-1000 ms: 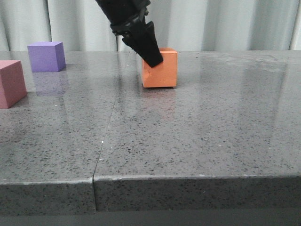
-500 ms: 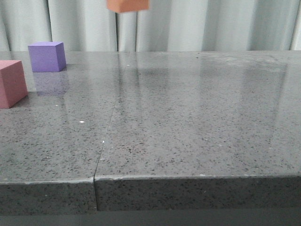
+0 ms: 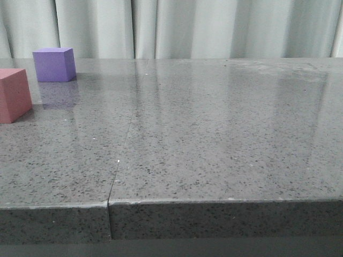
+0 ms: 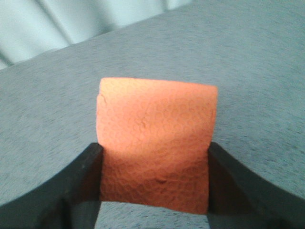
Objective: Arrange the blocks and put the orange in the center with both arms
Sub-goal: 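Lift the orange cube with the left gripper toward the purple cube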
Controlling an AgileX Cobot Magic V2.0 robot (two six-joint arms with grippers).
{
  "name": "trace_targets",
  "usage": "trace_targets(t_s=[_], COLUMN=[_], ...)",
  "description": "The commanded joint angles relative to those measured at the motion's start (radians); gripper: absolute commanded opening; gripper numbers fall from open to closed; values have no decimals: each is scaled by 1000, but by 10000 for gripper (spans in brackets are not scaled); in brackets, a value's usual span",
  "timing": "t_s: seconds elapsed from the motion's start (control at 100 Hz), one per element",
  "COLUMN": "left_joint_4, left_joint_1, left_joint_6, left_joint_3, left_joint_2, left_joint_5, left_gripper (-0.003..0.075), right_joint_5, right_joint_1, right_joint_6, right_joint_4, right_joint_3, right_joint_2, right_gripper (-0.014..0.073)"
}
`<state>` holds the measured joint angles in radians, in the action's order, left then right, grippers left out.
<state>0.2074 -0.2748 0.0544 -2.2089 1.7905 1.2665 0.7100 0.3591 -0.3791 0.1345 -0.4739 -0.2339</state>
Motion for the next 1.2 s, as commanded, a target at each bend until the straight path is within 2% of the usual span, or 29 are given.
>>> trace_targets(t_s=[0.0,0.26,0.5,0.7,0.91,1.08,1.189], left_joint_4=[11,34,34,34,34,32,32], left_joint_1=[33,74,74,74,74,74,74], left_joint_6=[45,194,314,325,350,363,365], left_joint_3=[-18,110,259,401,541,603,615], left_joint_2=[-70,-101,-95,-93,-93,-93,-78], left_joint_5=[8,2,-95,-148,-279,-363,-368], left_gripper=[232,232,231,231,231,231,231], right_joint_5=[-79,-79,-79,-79,-79,-79,-79], right_joint_1=[-5,-5,-5,-5,-5,-5,-5], right_joint_6=[6,6,6,6,6,6,6], right_joint_4=[17,17,17,17,17,17,17], right_joint_3=[-26,-26,-26,-26,-26,-26,-26], right_joint_2=[-11,-11,-11,-11,-11,-11,-11], right_gripper=[-67,-67,-67,-67,-67,-67,-67])
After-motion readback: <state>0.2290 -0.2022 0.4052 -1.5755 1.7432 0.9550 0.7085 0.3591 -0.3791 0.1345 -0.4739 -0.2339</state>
